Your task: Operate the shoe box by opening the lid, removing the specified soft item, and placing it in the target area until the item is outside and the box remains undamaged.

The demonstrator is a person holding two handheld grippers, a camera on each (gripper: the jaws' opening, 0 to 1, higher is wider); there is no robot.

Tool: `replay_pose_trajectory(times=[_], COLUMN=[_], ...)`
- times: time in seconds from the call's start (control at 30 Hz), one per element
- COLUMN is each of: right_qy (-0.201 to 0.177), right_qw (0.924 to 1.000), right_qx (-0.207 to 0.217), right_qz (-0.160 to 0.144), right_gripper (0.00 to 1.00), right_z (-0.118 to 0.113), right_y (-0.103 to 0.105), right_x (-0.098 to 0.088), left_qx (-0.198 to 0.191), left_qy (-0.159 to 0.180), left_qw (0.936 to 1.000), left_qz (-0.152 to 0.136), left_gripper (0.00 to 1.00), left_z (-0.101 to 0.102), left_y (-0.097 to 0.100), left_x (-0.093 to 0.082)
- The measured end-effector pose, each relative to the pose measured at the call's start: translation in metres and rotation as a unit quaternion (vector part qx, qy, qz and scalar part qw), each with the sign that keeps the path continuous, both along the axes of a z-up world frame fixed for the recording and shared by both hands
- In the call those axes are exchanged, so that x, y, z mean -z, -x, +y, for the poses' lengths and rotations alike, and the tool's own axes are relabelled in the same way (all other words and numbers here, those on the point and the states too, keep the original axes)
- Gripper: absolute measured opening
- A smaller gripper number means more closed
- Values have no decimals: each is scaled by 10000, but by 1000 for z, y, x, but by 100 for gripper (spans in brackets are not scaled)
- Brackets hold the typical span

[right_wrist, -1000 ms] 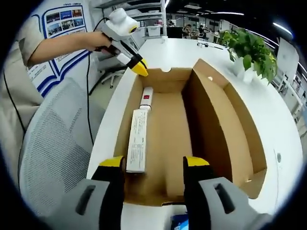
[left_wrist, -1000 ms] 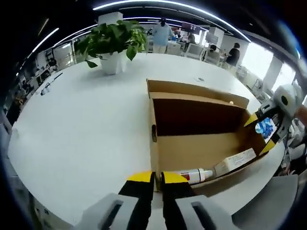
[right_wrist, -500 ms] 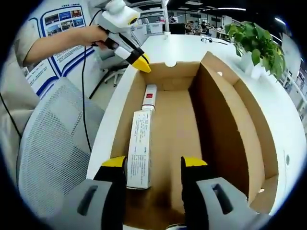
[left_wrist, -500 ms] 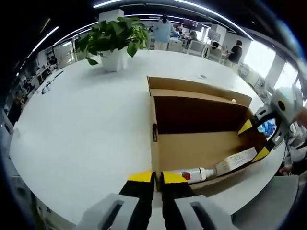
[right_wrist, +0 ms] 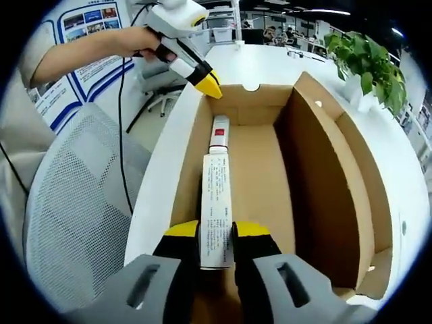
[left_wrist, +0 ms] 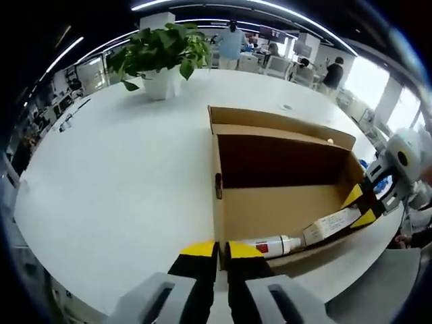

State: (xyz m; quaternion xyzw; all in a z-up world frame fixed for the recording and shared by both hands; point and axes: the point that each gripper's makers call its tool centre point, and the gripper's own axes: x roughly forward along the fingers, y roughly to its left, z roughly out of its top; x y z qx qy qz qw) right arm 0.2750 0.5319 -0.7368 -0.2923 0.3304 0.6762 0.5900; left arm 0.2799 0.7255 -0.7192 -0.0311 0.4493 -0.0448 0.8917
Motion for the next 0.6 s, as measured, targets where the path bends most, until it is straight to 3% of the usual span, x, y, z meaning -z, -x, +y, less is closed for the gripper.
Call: replay_pose_trajectory(times=[0.17, 0.33, 0.6], right_qy=[-83, -258, -389], right_qw=[9996, 9983, 9972], right_qx=[210, 408, 574], right_qz=[-145, -326, -297], right_gripper=[15, 15, 15], right_z=[-1, -7, -27], right_y=[-5, -14, -20], right_x=[-7, -32, -80], left_qx=[-15, -7, 42], left_qy=[-39, -69, -78], left_qw=[10000, 10000, 10000], left_qz=[7, 21, 42], left_gripper=[4, 4, 4], left_z=[0, -2, -8], left_y=[0, 1, 5], left_x=[0, 0, -3])
